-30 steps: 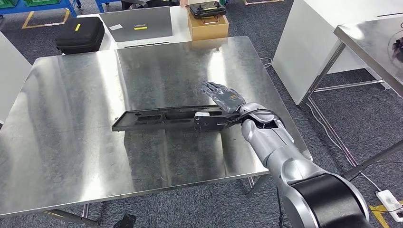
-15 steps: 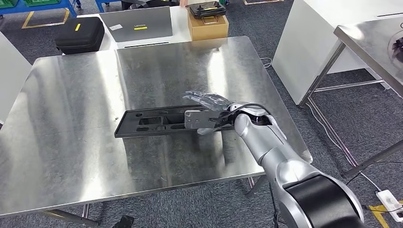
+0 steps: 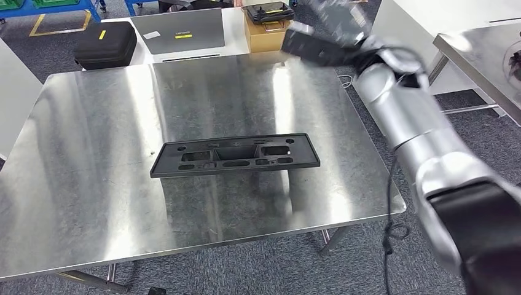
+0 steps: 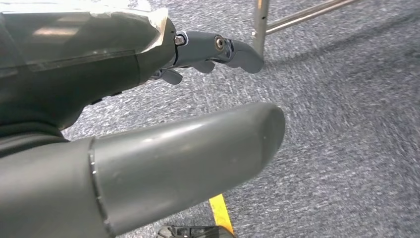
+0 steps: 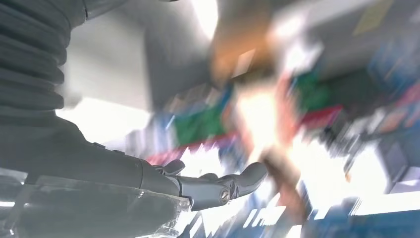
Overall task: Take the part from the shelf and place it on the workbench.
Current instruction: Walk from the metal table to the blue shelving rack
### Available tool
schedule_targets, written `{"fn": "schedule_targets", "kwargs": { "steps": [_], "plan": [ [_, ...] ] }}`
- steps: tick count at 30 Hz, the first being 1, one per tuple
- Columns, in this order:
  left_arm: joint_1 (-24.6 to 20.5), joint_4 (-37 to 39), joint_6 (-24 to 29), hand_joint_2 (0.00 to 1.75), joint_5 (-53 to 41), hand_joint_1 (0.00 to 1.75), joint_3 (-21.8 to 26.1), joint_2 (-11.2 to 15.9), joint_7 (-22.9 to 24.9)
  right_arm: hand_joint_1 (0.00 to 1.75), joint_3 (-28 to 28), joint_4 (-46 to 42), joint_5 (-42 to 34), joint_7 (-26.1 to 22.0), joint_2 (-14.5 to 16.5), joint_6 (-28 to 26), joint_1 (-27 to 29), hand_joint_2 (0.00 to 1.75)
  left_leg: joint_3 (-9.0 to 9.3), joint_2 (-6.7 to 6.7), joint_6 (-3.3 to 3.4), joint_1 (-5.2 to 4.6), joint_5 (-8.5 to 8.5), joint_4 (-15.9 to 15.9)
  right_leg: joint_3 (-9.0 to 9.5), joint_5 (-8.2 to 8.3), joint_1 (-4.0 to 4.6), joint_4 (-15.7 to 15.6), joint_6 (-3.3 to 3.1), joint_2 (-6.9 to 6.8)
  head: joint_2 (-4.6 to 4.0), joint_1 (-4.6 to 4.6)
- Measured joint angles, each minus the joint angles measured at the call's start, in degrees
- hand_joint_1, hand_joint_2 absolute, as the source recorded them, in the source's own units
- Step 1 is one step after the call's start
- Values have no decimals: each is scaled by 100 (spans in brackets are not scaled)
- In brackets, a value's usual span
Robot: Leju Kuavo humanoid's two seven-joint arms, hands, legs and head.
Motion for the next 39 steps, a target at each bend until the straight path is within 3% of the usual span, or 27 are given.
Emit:
{"fn": "schedule_targets", "kwargs": {
  "steps": [4, 9, 13, 20, 25, 32, 39],
  "plan": [
    [43, 0, -2, 0, 17, 0, 95, 1, -33, 0, -20, 298, 250, 320, -592, -370, -1022, 175, -3, -13, 10, -6, -7, 1, 0, -1, -7, -2, 1, -17, 0, 0],
    [54, 0, -10, 0, 68, 0, 180, 1, -73, 0, -15, 595, 751, 829, -1159, -585, -1816, 175, 0, -10, 27, -11, -18, 1, 1, -3, -9, -4, 3, -15, 0, -1],
    [55, 0, -31, 0, 94, 0, 253, -1, -115, 0, 15, 832, 1403, 1280, -1597, -914, -2232, 0, 6, -11, 35, -16, -22, 3, 1, -3, -9, -6, 5, -15, 0, -2],
    [99, 2, -65, 0, 185, 0, 391, -7, -117, 0, 152, 1072, 2037, 1283, -2594, -1383, -2751, 0, 4, -6, 57, -17, -36, 5, 10, -13, -12, -6, 20, -16, 0, -7],
    [99, 2, -71, 0, 221, 0, 434, -10, -120, 0, 160, 1105, 2102, 1242, -3009, -1575, -2806, 0, 24, 28, 75, -19, -49, 6, 13, -13, -14, -8, 21, 24, 0, -7],
    [96, 2, -216, 0, 621, 0, 734, -15, -352, 0, 36, 538, 2204, 1293, -3643, -2077, -2200, 0, 35, 41, 81, -17, -54, 5, 28, -14, -11, -7, 23, 35, 0, -6],
    [95, 2, -233, 0, 699, 0, 942, -4, -362, 0, -137, 161, 2252, 1350, -3930, -2141, -1798, 0, 38, 48, 86, -17, -55, 6, 29, -14, -12, -7, 23, 39, 0, -8]
  ]
}}
